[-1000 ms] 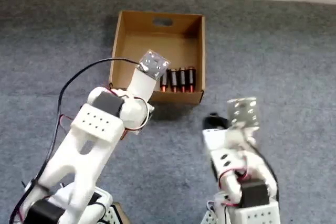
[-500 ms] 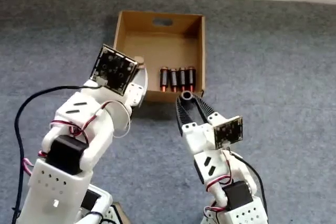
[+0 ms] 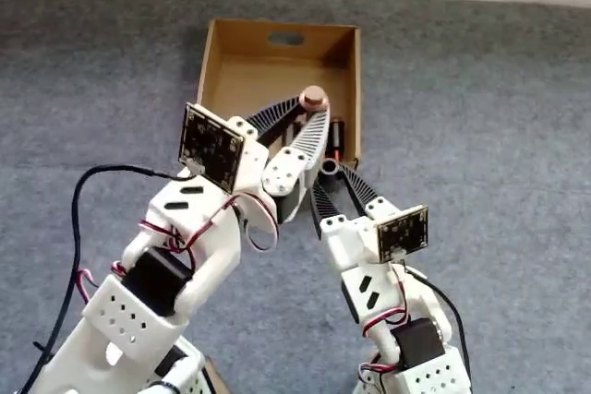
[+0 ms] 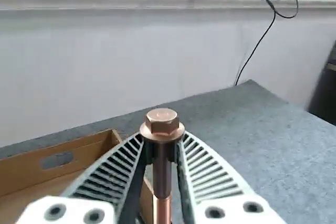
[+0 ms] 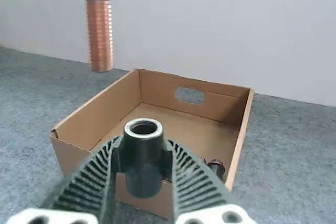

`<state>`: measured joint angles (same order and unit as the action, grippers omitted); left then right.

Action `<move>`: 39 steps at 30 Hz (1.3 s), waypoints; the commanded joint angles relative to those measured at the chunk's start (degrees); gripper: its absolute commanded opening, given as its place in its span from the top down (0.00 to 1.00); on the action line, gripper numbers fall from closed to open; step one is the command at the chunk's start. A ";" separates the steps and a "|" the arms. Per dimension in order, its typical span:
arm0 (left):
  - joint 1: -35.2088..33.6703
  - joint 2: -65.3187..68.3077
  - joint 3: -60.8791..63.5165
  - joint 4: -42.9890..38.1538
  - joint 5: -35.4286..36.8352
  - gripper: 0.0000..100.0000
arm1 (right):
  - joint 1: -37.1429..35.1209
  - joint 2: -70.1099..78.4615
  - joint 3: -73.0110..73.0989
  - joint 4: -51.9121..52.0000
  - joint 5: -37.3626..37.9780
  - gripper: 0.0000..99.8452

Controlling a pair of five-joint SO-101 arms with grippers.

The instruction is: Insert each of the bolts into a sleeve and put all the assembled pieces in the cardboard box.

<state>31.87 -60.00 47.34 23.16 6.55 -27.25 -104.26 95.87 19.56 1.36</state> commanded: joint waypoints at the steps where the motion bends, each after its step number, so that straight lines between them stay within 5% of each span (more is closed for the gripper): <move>1: 2.77 -1.10 -0.57 -1.67 0.44 0.99 | -0.40 -0.92 2.77 -1.45 -0.35 0.99; 39: 2.59 6.81 5.58 -8.26 0.44 0.99 | -0.31 -0.92 2.95 -1.45 -0.44 0.99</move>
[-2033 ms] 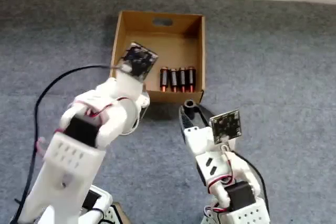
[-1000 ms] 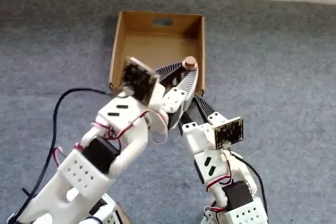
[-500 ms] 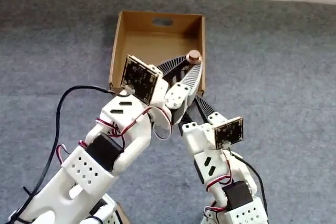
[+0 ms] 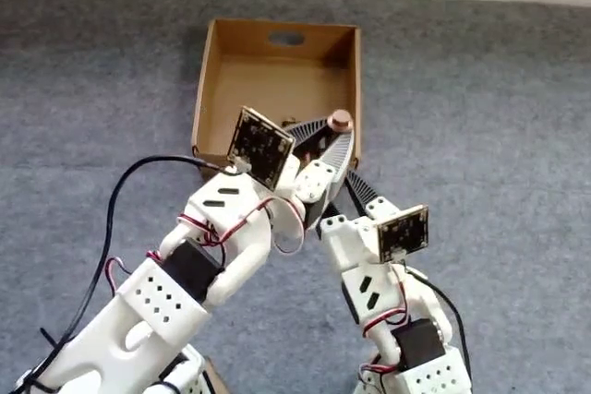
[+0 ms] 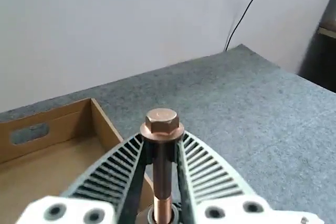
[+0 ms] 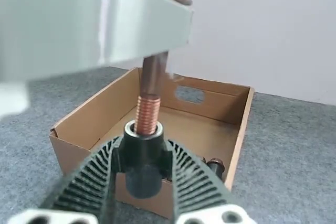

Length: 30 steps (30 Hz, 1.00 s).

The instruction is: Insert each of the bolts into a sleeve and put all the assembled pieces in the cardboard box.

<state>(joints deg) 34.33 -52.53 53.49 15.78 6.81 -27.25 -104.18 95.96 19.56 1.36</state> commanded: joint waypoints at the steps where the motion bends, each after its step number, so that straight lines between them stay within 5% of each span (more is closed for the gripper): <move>1: 0.13 -0.66 -0.66 0.18 0.18 0.99 | -0.31 -1.01 2.86 -1.45 -0.44 0.99; 6: 0.13 -0.66 -1.01 8.79 0.35 0.98 | -0.31 -1.01 2.95 -1.45 -0.44 0.99; 14: -1.71 -0.75 -3.38 19.16 0.62 0.83 | -0.31 -1.01 3.03 -1.45 -0.44 0.99; 21: -2.86 -0.75 -14.73 40.09 0.35 0.82 | -0.31 -1.01 3.12 -1.45 -0.44 0.99; 30: -17.27 -0.31 -22.55 57.23 0.09 0.83 | -0.22 -1.01 3.21 -1.36 -0.35 0.99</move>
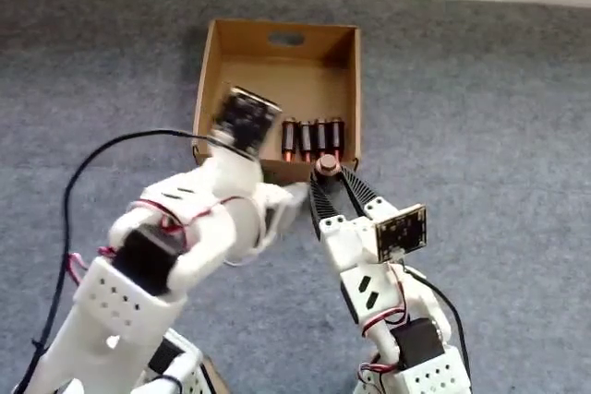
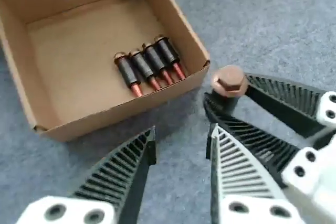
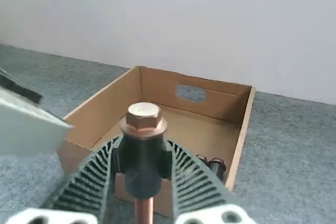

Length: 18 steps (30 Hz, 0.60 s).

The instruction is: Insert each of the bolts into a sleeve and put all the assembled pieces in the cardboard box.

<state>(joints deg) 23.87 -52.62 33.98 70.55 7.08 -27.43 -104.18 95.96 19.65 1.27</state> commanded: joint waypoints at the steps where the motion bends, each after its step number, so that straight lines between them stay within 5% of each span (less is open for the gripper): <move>1: -9.71 -0.04 -2.51 2.81 -0.18 0.84 | -0.04 -1.01 3.21 -1.45 -0.26 0.99; 6: -21.58 0.04 13.49 -4.66 -3.96 1.00 | -0.04 -1.01 2.77 1.36 -0.44 0.99; 13: -30.20 -0.57 40.04 -27.43 -14.15 0.98 | -0.31 -1.01 -4.79 13.93 -0.62 0.99; 18: -30.37 -0.57 44.97 -29.45 -23.21 0.98 | -0.31 -0.92 -16.92 25.36 -2.37 0.99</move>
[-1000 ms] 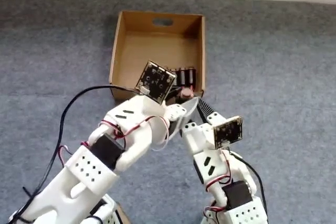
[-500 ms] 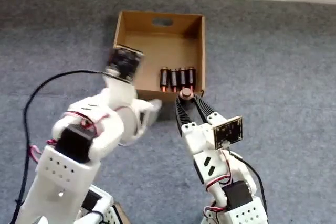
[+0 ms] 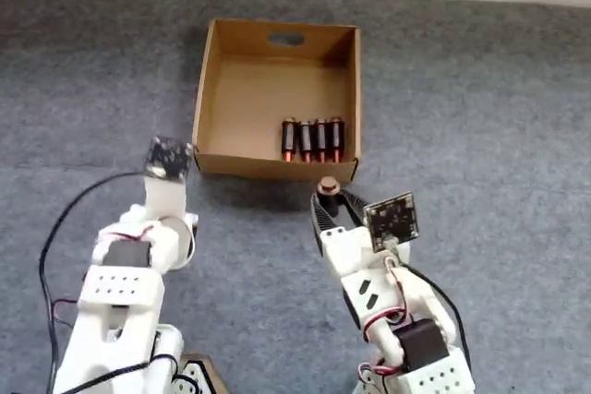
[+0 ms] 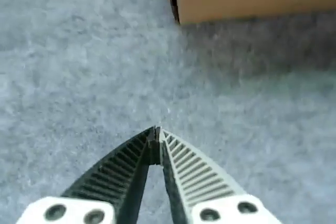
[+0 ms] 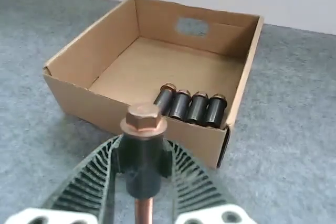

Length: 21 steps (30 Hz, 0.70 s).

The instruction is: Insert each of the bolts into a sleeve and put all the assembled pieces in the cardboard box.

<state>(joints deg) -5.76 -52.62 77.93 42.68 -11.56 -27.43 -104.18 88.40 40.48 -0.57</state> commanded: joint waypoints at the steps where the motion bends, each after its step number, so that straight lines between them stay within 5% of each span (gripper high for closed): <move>1: -0.66 -0.57 1.27 -1.49 -6.07 0.98 | -0.31 -0.92 -11.91 6.02 0.26 0.99; 8: -0.48 -0.57 2.95 -1.76 -6.77 0.98 | -0.22 5.67 -30.73 8.48 1.58 0.99; 16: -0.75 -0.57 3.21 -1.76 -6.77 0.98 | -0.13 38.90 -48.40 8.40 1.14 0.99; 21: -1.98 -0.57 3.12 -1.49 -6.68 0.98 | -0.04 61.76 -58.77 7.16 -11.60 0.99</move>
<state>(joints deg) -5.76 -52.62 81.36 41.80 -17.89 -27.43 -55.03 38.29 48.84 -5.14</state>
